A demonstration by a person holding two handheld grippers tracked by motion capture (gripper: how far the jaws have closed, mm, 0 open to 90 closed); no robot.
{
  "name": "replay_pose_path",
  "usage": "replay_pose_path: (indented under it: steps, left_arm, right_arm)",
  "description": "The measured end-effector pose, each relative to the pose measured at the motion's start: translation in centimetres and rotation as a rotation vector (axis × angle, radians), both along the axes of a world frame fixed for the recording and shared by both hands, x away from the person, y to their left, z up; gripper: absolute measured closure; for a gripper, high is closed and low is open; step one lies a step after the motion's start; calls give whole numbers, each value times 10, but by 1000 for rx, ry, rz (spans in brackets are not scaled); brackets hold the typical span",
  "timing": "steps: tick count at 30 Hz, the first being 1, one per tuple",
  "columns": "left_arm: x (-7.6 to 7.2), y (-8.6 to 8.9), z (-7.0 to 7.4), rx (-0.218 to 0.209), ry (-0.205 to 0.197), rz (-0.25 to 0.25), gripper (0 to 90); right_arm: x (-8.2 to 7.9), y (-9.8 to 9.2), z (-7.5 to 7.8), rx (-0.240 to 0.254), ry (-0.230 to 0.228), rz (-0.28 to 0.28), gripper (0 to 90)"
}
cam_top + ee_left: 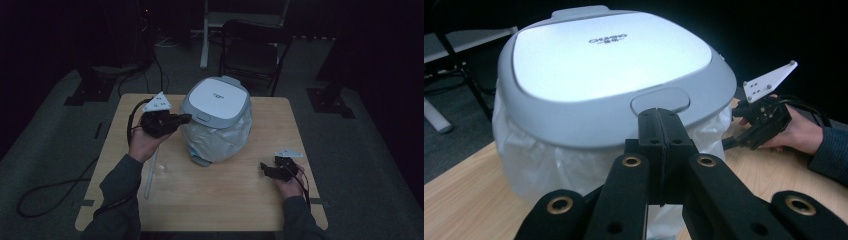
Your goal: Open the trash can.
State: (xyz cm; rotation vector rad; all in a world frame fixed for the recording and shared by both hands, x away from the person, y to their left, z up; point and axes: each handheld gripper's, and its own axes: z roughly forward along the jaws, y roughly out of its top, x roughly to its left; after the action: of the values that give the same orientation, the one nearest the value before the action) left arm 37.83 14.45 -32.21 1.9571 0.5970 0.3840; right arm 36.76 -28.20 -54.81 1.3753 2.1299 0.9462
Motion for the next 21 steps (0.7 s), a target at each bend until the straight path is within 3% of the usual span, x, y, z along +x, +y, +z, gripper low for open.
replay_pose_path:
  steps: [12,21]
  left_arm:
    - [13,-16,-1,-14,6,-2,900]
    - [17,-25,-3,-1,8,9,900]
  right_arm:
    - [0,0,0,0,0,0,271]
    - [0,0,0,0,0,0,271]
